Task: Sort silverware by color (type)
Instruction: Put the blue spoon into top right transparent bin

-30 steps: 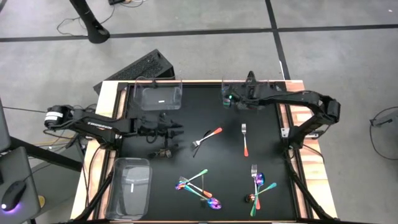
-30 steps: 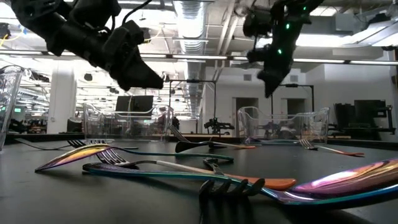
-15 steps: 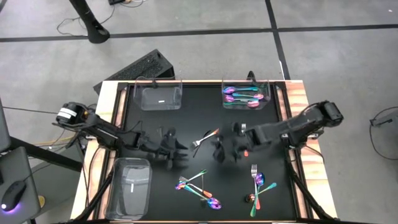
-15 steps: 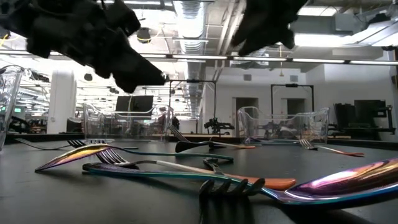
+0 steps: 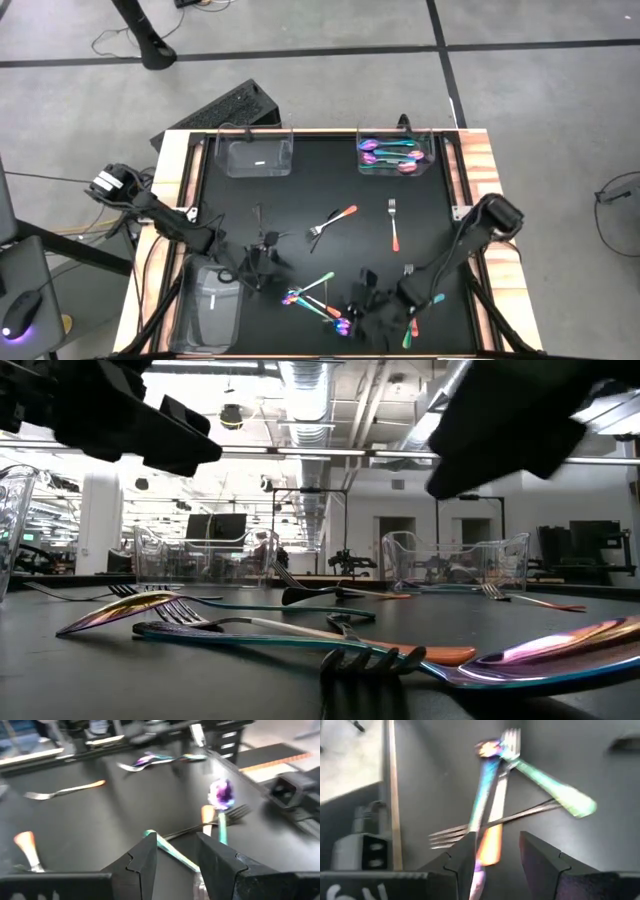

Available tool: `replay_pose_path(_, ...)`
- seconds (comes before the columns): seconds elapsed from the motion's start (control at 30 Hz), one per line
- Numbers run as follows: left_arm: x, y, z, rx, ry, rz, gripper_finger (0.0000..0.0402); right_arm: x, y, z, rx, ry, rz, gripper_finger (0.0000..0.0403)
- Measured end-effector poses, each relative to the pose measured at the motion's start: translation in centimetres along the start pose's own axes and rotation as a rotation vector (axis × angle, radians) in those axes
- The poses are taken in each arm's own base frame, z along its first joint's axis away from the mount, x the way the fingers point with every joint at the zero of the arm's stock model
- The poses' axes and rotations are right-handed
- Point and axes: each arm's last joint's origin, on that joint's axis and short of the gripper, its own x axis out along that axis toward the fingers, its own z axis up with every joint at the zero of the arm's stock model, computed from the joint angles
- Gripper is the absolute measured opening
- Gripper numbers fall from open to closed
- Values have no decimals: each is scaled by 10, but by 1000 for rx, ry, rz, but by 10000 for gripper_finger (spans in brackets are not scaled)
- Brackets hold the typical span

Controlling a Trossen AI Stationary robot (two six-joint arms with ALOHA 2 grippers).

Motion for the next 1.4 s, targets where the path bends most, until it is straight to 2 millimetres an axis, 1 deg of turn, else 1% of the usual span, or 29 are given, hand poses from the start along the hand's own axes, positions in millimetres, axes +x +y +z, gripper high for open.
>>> replay_pose_path(0.07,0,1,0,5,-3,24,124,2,4,-8,52,38,-35,170)
replay_pose_path(0.13,0,2,0,1,-4,41,124,1,5,-13,162,67,-76,170)
replay_pose_path(0.2,0,3,1,-11,-10,46,124,-2,5,-14,279,103,-101,172)
replay_pose_path(0.27,1,4,1,-35,-14,52,124,-3,6,-13,382,132,-84,176)
replay_pose_path(0.33,1,4,2,-49,-20,62,124,-4,8,-16,431,152,-78,183)
replay_pose_path(0.43,1,4,2,-61,-18,68,124,-4,11,-22,479,228,-56,195)
replay_pose_path(0.53,1,4,2,-68,-18,69,124,1,10,-28,508,289,-65,204)
replay_pose_path(0.67,1,4,1,-67,-15,71,124,0,12,-25,526,284,-34,209)
replay_pose_path(1.1,0,5,-3,-61,26,102,124,2,16,-24,573,295,7,195)
replay_pose_path(1.2,0,5,-3,-60,32,106,124,14,14,-30,590,316,-7,194)
replay_pose_path(1.27,0,5,-4,-60,35,110,124,17,13,-34,587,343,-16,194)
replay_pose_path(1.33,0,5,-4,-57,42,110,124,22,16,-33,604,341,23,193)
replay_pose_path(1.4,0,6,-5,-57,43,117,124,23,14,-36,579,353,8,192)
